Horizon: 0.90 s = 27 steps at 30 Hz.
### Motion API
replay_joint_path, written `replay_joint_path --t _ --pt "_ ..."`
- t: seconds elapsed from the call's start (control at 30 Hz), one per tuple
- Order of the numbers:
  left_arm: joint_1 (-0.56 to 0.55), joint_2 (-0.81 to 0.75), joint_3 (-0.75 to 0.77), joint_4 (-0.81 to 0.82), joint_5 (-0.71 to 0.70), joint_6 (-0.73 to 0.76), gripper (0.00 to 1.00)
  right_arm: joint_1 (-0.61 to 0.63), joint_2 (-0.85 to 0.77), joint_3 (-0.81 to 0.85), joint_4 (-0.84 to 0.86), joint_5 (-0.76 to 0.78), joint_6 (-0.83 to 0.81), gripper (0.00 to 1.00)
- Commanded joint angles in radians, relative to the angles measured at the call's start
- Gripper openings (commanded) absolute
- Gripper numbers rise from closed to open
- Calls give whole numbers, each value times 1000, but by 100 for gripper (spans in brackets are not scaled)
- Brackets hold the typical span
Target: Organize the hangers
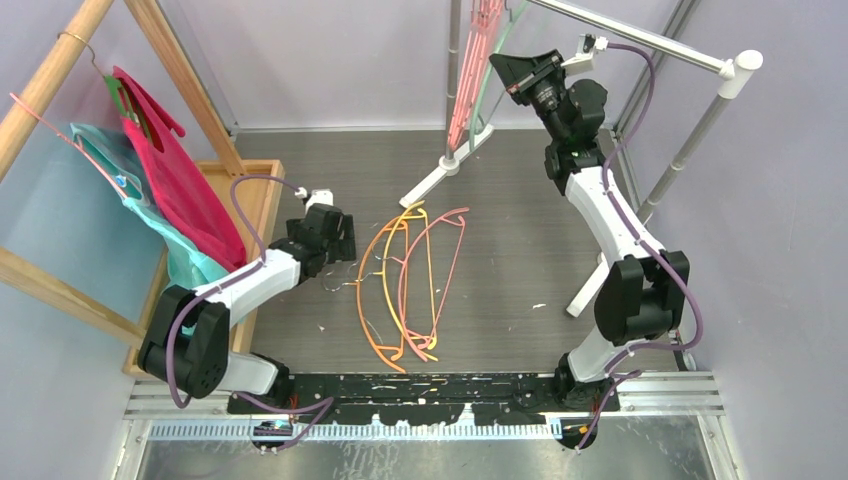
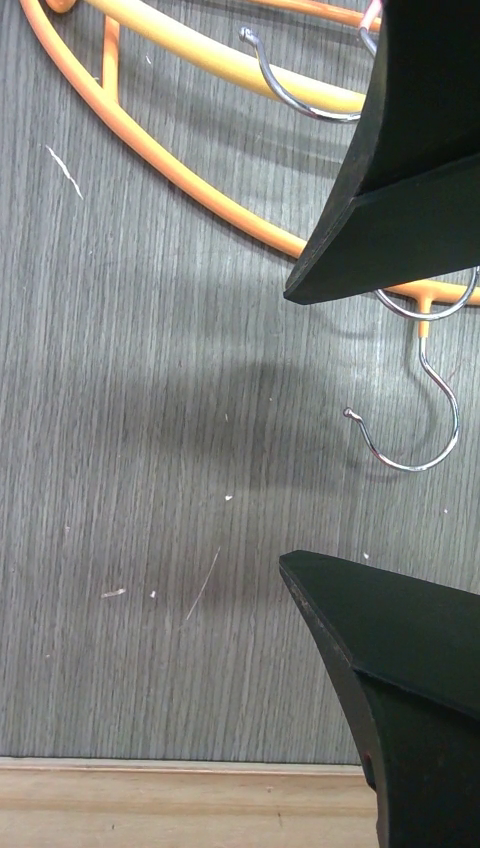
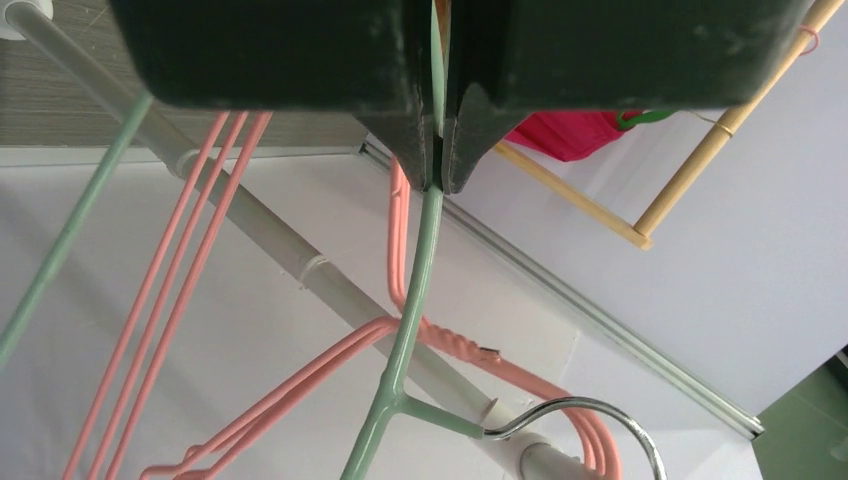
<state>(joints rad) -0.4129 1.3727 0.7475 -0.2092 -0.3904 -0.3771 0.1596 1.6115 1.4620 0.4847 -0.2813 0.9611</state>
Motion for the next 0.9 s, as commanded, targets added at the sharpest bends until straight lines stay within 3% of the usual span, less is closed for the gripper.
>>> replay_joint_path --t 0.0,0.27,0.43,0.6,0.87 --pt "0 11 31 34 -19 6 98 -5 17 101 100 3 12 1" --pt "0 17 35 31 -19 5 98 -9 45 54 85 -18 16 4" --pt "0 14 32 31 -20 6 98 -14 -7 -24 105 -9 1 25" --pt "0 14 33 31 -17 6 98 -14 -106 -90 44 51 -74 57" --pt "0 5 31 30 -12 4 98 -13 -339 -290 -5 130 -220 72"
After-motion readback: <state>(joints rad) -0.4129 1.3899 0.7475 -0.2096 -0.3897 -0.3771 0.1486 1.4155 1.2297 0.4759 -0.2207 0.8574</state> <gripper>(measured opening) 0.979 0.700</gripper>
